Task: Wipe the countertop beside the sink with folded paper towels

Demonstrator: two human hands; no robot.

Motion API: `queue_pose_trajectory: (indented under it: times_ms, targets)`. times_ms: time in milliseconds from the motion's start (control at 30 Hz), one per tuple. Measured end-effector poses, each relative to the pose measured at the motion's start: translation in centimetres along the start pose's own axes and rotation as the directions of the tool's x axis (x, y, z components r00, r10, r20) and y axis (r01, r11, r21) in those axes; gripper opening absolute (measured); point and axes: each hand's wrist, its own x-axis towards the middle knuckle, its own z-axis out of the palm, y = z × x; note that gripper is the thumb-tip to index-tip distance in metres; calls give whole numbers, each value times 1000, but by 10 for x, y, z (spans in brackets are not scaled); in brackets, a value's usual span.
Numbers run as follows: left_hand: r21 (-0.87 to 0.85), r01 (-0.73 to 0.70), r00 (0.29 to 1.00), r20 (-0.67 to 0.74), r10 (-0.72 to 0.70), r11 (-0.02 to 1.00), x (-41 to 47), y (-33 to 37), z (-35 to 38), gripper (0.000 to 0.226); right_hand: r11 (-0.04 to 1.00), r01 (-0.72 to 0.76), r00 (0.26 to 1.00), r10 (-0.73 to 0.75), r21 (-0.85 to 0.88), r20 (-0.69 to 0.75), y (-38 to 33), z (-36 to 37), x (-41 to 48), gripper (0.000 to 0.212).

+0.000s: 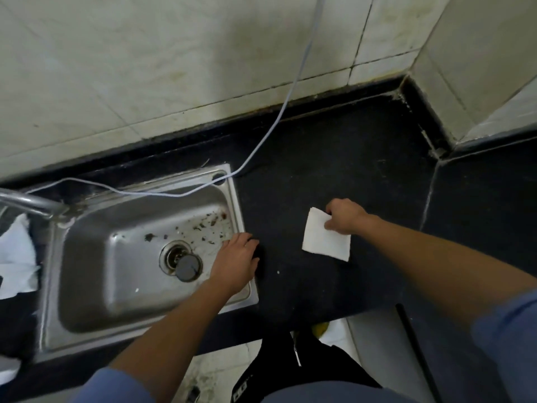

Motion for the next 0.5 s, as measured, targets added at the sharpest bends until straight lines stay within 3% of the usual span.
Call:
queue_pose_trajectory:
  times_ms: [100,233,367,500]
  targets:
    - [25,2,999,-41,-1,1000,-1,-2,-10,41,997,38,999,-36,60,-38,-4,-3,-18,28]
    - [58,-88,993,-71,92,994,12,2,-36,36,993,119,967,-109,28,-230,-9,-13,-63,19]
    - [147,-239,965,-72,251,960,31,15,-63,35,985,127,883,-164,-114,-441,-10,-14,-112,18]
    - [221,-405,898,-86,431,887,38,32,-83,34,984,23,758,-133,-178,-639,-6,2,-166,19]
